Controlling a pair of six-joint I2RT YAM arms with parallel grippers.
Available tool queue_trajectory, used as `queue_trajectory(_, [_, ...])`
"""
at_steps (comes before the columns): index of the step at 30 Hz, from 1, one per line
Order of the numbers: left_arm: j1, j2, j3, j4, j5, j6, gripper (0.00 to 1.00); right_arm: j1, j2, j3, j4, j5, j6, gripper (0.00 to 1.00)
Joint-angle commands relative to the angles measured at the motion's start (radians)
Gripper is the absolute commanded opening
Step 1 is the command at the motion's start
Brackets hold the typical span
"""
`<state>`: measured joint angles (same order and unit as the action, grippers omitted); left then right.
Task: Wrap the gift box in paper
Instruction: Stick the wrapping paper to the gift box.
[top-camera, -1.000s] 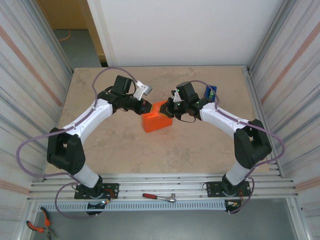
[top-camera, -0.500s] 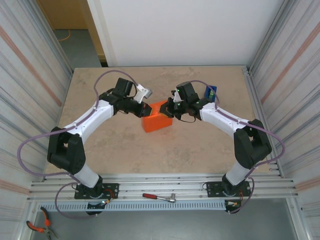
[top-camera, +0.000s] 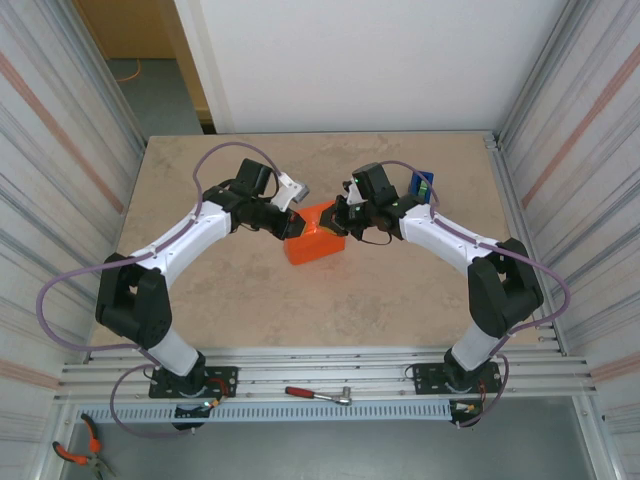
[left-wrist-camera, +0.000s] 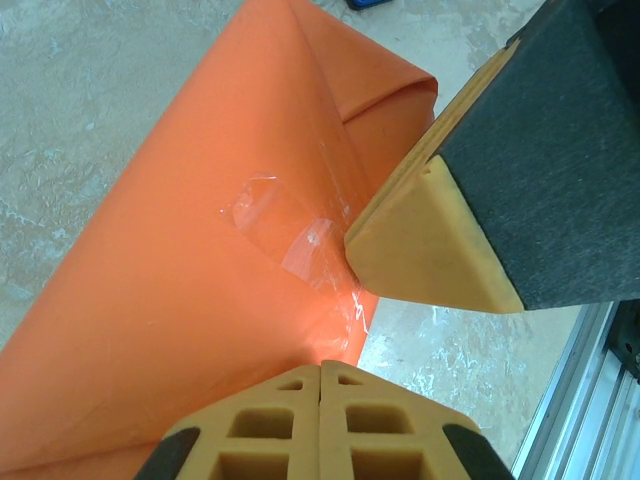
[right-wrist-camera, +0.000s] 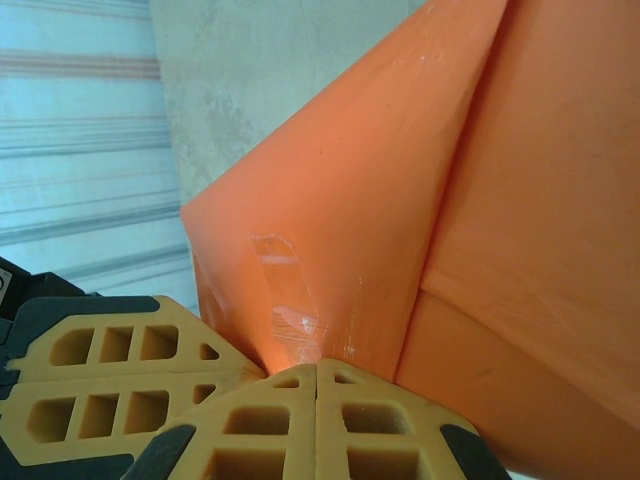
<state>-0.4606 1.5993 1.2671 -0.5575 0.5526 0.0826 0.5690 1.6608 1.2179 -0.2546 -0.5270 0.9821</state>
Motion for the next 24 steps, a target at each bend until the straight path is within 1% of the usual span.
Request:
queue_trajectory(1, [-0.009, 0.04, -0.018, -0.062, -0.059, 0.025, 0.0, -0.02, 0.004, 0.021, -0.097, 0.029, -0.028, 0.08])
queue_trajectory(14, [-0.008, 0.054, -0.018, -0.073, -0.069, 0.027, 0.0, -0.025, -0.017, 0.037, -0.103, 0.007, -0.034, 0.13])
queue_trajectory(24, [-0.007, 0.059, -0.018, -0.073, -0.07, 0.029, 0.0, 0.002, -0.019, 0.032, -0.086, -0.011, -0.02, 0.18])
